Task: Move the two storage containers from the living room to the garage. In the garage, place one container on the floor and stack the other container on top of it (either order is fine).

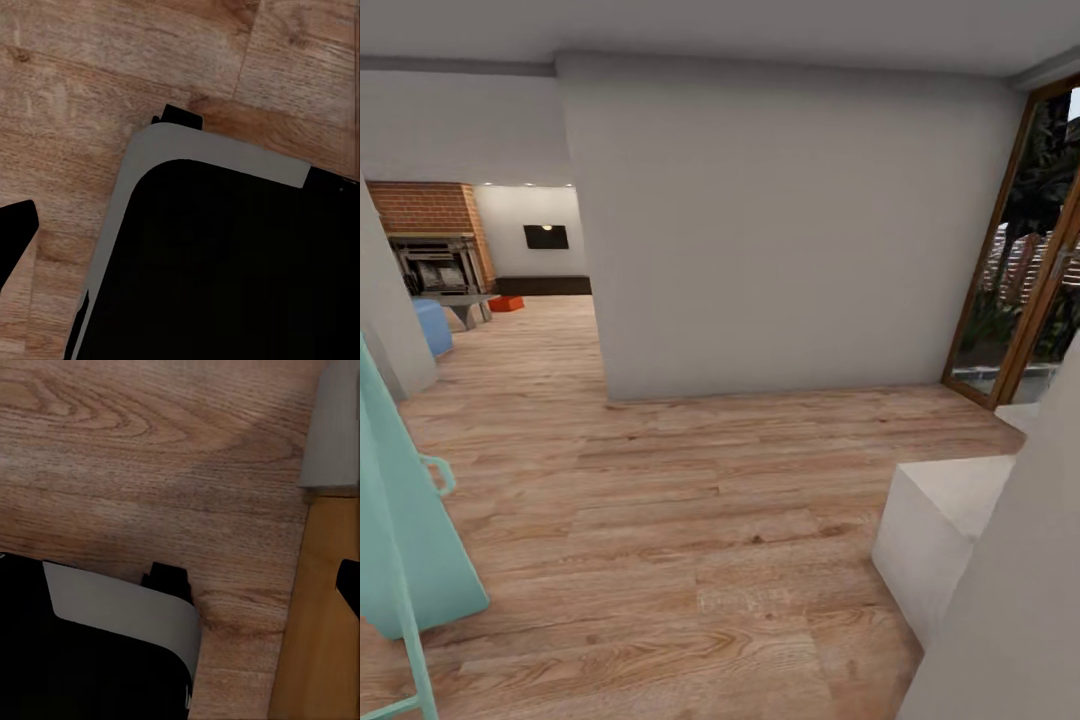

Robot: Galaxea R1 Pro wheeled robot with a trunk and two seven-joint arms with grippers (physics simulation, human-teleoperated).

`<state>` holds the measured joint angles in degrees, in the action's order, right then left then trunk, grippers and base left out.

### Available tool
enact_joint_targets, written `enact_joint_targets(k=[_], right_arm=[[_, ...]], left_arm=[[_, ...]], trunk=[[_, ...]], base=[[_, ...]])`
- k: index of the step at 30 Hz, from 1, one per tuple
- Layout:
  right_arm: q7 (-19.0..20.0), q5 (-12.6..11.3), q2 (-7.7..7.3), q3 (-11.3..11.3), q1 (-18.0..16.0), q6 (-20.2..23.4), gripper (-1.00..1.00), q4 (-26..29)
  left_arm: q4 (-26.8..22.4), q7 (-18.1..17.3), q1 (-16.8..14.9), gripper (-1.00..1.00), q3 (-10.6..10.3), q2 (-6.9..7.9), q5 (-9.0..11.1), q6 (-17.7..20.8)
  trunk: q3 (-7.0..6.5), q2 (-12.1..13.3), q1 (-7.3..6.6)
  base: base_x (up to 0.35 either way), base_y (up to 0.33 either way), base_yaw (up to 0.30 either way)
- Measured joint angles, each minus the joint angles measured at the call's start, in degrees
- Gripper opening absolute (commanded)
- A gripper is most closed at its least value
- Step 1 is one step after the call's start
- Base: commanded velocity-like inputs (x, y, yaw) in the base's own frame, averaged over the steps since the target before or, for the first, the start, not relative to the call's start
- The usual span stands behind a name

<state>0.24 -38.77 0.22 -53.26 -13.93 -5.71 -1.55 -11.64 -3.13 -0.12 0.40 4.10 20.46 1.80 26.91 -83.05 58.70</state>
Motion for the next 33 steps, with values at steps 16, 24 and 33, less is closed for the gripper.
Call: enact_joint_targets(k=[16, 24, 33], right_arm=[[-0.4, -0.3, 0.01, 0.0, 0.1, 0.1, 1.00, 0.1], [-0.6, -0.3, 0.09, 0.1, 0.1, 0.1, 1.00, 0.1], [-0.6, -0.3, 0.10, 0.1, 0.1, 0.2, 1.00, 0.1]], left_arm=[[0.0, 0.0, 0.0, 1.00, 0.0, 0.02, 0.0, 0.0], [0.0, 0.0, 0.0, 1.00, 0.0, 0.02, 0.0, 0.0], [0.1, 0.0, 0.0, 1.00, 0.0, 0.02, 0.0, 0.0]], trunk=[[0.00, 0.0, 0.00], [0.00, 0.0, 0.00], [0.00, 0.0, 0.00]], base=[[0.333, 0.000, 0.000], [0.333, 0.000, 0.000], [0.333, 0.000, 0.000]])
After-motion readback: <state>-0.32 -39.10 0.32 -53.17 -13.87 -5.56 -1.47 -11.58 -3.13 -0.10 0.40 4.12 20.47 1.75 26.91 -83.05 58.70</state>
